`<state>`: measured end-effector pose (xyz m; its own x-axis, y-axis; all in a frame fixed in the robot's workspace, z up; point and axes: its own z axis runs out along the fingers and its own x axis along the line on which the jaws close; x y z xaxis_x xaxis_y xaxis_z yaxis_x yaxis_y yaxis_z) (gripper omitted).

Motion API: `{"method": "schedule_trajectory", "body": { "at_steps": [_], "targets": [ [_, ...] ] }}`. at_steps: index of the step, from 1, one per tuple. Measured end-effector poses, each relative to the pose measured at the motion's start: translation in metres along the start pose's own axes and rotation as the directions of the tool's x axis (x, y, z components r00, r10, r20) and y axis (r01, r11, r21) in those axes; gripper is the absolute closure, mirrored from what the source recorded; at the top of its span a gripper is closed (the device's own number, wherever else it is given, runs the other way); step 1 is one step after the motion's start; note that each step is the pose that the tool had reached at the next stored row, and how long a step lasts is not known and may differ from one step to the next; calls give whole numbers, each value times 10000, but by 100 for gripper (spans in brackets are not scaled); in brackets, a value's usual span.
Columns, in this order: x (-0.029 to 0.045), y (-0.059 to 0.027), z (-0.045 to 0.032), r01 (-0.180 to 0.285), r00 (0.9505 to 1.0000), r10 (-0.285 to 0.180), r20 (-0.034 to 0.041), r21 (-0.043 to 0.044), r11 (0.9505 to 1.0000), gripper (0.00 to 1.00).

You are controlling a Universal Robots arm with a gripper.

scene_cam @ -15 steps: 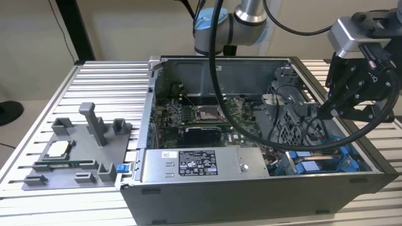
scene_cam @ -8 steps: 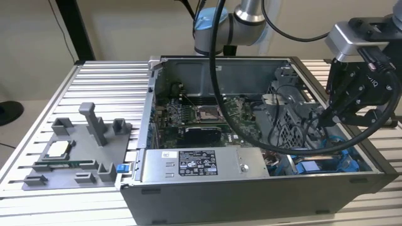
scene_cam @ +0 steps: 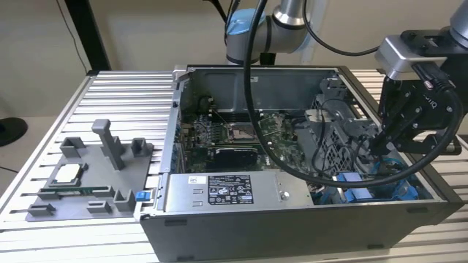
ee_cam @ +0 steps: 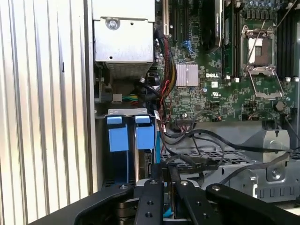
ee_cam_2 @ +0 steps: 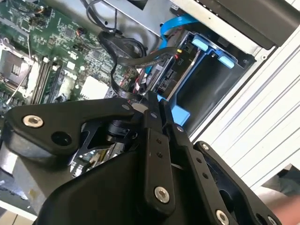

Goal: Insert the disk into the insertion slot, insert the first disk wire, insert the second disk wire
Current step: 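Insert the second disk wire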

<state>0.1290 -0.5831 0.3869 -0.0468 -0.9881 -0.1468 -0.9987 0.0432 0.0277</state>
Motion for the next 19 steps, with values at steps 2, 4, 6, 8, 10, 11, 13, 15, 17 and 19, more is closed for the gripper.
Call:
{"method": "schedule_trajectory", "body": {
  "at_steps": [2,4,6,8,10,11,13,15,17,19],
  "targets": [
    [0,0,0,0,10000,0,-1,0,10000,100],
    [0,0,0,2,10000,-2,0,-1,10000,100],
    [0,0,0,2,10000,-2,-1,0,10000,100],
    [0,0,1,2,10000,-2,-2,0,10000,100],
    [1,0,11,2,10000,-2,-39,1,10000,100],
    [2,-1,19,1,10000,-1,-76,3,10000,100],
    [-1,1,41,1,9999,0,-155,7,10000,100],
    [-16,8,69,-3,9997,3,-243,12,10000,100],
    [-43,8,101,-1,9995,2,-305,20,10000,100],
    [-72,9,132,1,9994,0,-336,41,10000,100]
  ]
}}
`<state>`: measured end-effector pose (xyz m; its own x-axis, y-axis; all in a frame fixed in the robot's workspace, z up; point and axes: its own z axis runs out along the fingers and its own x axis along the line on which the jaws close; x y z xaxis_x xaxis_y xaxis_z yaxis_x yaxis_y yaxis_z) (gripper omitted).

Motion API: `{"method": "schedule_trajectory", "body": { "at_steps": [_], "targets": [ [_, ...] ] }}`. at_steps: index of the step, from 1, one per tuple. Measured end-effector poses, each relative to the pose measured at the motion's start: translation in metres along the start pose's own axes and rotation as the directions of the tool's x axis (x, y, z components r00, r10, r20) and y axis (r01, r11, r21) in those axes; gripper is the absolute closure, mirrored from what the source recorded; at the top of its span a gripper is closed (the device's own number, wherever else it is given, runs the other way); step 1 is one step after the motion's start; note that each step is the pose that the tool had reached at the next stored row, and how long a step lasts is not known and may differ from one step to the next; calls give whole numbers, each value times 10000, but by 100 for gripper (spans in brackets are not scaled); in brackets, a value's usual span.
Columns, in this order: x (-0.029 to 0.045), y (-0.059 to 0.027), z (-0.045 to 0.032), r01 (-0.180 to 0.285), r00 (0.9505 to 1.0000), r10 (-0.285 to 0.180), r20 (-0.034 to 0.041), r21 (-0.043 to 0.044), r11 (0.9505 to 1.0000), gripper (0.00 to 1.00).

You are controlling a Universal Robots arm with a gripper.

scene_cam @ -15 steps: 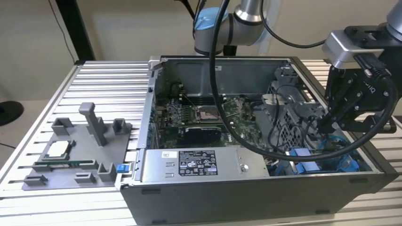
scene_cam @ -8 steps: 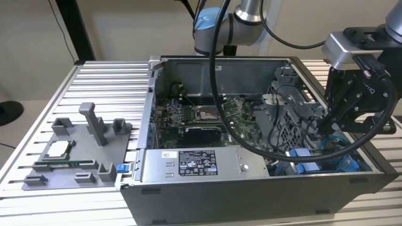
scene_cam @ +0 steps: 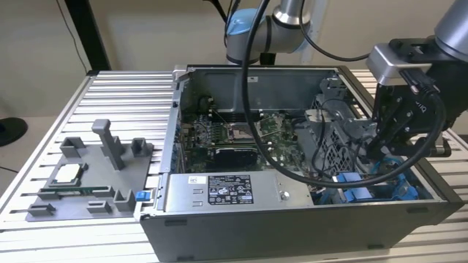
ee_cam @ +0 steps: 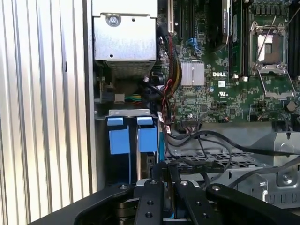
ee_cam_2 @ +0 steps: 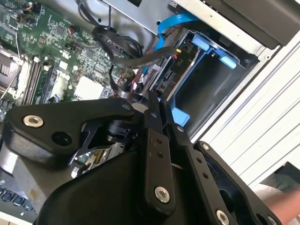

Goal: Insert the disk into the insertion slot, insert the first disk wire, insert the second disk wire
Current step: 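Insert the second disk wire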

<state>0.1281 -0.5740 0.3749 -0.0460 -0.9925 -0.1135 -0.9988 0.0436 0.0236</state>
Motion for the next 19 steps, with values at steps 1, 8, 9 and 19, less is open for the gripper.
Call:
{"method": "schedule_trajectory", "body": {
  "at_steps": [1,8,9,19],
  "targets": [
    [-12,1,16,1,10000,-1,-3,20,10000,100],
    [-48,11,112,27,10000,-25,-92,199,9998,100],
    [-47,17,122,38,9999,-36,-95,243,9997,100],
    [-28,47,160,133,9990,-119,-437,304,9994,100]
  ]
}}
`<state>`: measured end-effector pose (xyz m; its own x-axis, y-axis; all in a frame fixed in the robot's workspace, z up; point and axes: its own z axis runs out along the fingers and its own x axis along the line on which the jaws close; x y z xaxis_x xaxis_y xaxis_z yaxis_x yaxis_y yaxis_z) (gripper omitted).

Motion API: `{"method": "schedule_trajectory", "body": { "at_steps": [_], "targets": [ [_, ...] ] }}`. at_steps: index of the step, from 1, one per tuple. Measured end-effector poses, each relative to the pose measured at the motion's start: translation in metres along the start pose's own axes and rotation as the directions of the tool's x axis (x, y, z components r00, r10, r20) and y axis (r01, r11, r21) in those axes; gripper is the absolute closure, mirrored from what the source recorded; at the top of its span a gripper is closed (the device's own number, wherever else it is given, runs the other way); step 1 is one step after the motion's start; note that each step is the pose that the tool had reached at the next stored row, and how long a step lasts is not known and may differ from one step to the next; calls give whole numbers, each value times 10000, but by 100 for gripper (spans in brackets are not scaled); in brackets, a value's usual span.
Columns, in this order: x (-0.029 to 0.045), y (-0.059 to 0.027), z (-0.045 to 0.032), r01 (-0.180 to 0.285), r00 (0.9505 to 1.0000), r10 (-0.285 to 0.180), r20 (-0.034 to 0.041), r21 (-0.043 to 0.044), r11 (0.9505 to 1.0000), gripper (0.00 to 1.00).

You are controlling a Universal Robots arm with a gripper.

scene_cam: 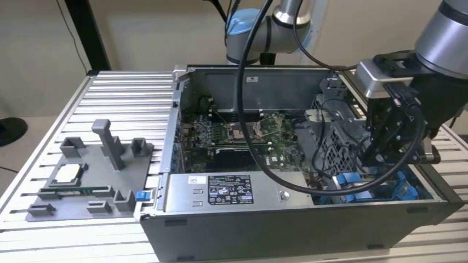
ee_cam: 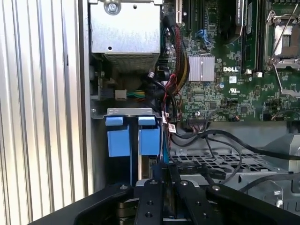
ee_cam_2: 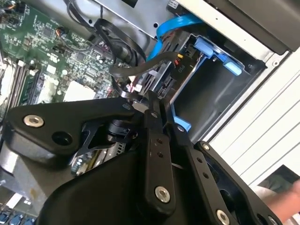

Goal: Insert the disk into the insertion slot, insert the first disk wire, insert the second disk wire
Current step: 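Insert the second disk wire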

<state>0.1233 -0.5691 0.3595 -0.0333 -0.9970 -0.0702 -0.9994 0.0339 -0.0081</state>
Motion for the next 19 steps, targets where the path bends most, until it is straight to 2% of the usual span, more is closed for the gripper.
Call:
{"method": "schedule_trajectory", "body": {
  "at_steps": [2,6,9,10,12,14,15,19],
  "targets": [
    [8,2,-1,3,10000,-2,-26,49,10000,100],
    [38,0,-5,15,10000,-15,-46,199,9998,100],
    [83,-1,-18,19,10000,-18,-51,255,9997,100],
    [97,-1,-19,21,10000,-19,-50,298,9996,100],
    [101,-1,-16,38,10000,-35,-54,516,9987,100],
    [103,0,-9,58,10000,-54,-51,810,9967,100],
    [104,2,2,61,10000,-57,-48,896,9960,100],
    [108,5,57,21,10000,-17,-50,913,9958,100]
  ]
}}
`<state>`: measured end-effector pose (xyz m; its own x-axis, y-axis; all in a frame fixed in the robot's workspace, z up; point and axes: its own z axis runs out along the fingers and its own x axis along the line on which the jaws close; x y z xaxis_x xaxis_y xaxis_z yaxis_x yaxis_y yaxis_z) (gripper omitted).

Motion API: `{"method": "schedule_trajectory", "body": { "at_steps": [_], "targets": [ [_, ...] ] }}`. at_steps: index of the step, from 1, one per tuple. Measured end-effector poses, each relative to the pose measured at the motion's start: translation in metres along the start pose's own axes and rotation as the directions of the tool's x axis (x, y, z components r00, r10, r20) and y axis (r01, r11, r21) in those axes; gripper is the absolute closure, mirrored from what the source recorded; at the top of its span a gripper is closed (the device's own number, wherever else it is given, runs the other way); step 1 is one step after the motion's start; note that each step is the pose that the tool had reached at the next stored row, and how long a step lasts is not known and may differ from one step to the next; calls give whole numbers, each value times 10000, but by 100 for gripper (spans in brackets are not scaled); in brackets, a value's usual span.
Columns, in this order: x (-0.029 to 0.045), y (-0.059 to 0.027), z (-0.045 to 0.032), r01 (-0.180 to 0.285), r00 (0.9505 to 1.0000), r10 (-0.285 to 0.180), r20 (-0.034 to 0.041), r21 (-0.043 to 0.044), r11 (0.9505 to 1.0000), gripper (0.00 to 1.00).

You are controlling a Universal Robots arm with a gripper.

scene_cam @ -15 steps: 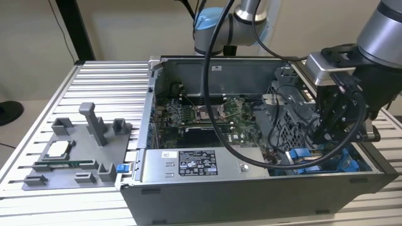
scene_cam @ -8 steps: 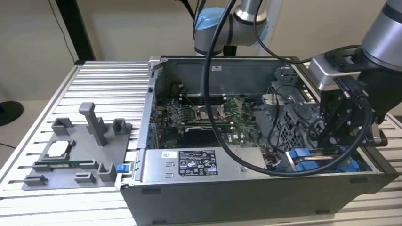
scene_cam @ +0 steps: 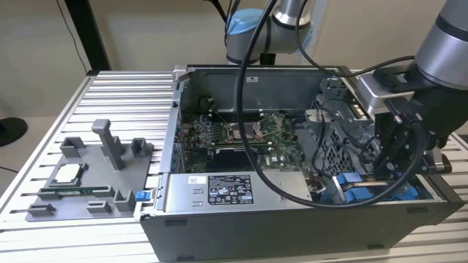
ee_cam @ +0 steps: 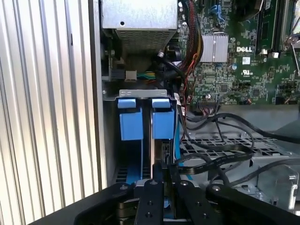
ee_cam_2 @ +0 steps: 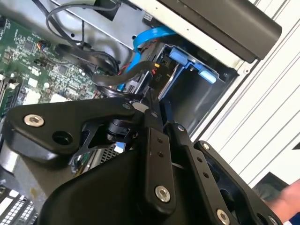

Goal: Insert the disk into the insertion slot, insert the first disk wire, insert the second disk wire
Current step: 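Insert the second disk wire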

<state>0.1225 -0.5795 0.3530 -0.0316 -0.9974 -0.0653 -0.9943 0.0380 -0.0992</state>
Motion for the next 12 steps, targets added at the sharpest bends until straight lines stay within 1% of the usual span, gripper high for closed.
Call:
{"method": "schedule_trajectory", "body": {
  "at_steps": [5,10,12],
  "targets": [
    [1,11,32,-26,10000,26,-4,11,10000,100],
    [-3,13,45,-24,10000,23,23,83,10000,100],
    [-9,14,50,-22,10000,22,21,108,9999,100]
  ]
}}
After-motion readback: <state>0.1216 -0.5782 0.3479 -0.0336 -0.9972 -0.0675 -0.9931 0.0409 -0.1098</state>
